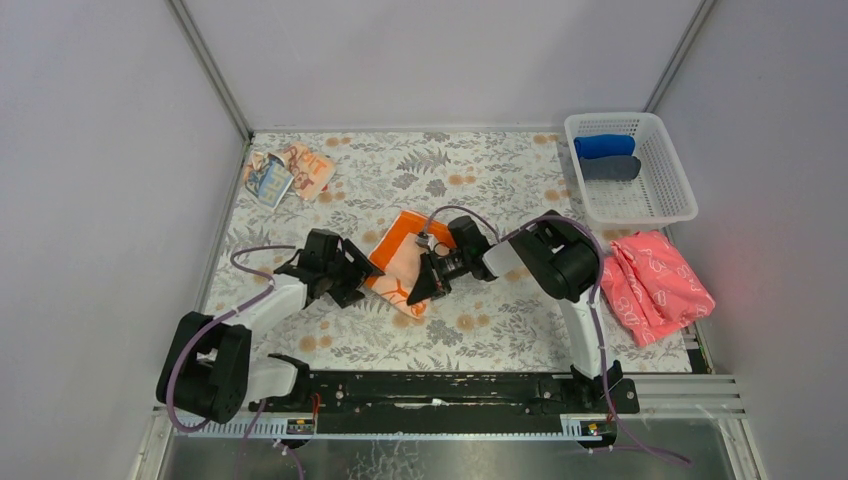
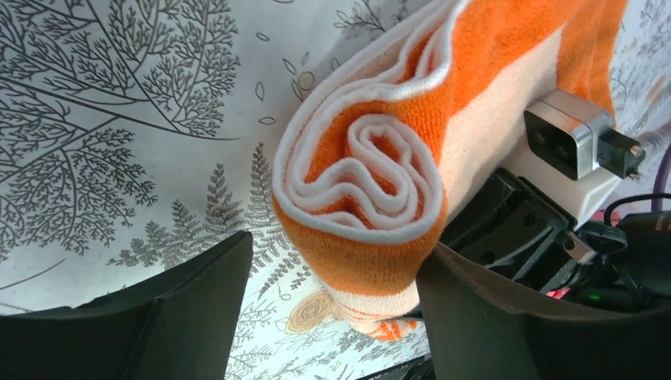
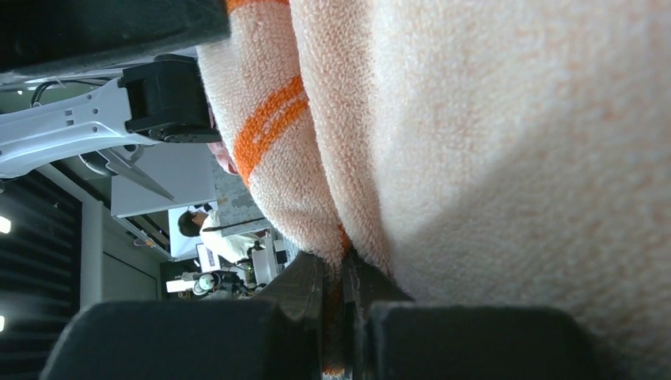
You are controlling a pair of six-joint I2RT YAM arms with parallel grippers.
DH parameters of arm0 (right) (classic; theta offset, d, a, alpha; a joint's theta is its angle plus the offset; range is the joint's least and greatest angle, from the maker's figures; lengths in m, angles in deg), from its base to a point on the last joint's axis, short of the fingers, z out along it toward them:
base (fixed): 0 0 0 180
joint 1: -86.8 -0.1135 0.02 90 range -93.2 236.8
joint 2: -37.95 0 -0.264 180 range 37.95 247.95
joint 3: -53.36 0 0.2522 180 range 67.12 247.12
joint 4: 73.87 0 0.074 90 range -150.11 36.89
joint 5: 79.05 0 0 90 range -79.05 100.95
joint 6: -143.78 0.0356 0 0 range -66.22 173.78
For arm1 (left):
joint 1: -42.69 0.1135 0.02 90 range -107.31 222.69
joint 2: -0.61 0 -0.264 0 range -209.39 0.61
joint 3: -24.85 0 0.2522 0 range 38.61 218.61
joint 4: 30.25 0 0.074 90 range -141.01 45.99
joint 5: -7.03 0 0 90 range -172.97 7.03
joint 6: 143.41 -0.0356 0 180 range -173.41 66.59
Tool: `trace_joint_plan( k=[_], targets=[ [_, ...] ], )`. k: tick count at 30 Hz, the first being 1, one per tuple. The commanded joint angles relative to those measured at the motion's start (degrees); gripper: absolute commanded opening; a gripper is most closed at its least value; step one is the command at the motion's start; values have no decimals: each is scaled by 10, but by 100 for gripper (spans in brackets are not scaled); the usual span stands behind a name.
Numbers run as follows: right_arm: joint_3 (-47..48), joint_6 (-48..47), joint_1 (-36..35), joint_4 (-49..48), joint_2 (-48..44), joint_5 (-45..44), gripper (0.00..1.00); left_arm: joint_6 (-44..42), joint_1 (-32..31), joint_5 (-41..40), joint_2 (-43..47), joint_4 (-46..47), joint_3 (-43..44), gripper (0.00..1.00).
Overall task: Roll the towels
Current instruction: Roll the towel at the center of the board.
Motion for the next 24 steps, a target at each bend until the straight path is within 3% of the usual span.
trace_joint_plan(
  k=[1, 4, 8, 14, 17, 21, 24],
  targets=[
    [0, -34, 11, 116, 25, -60, 4, 11, 9, -23, -35, 35, -3, 70],
    [25, -97, 11, 202, -2, -100, 5, 10, 9, -43, -56, 21, 2, 59],
    [39, -153, 4, 260, -57, -148, 22, 2, 9, -53, -79, 6, 7, 45],
    [63, -255, -37, 347, -167, -292, 52, -12, 8, -61, -98, -14, 14, 43],
    [67, -329, -69, 382, -227, -414, 65, -24, 8, -61, -109, -25, 23, 43],
    [72, -409, -124, 401, -285, -554, 76, -31, 8, -56, -119, -30, 32, 43],
    [67, -453, -166, 376, -314, -601, 77, -36, 7, -52, -123, -35, 38, 44]
  ],
)
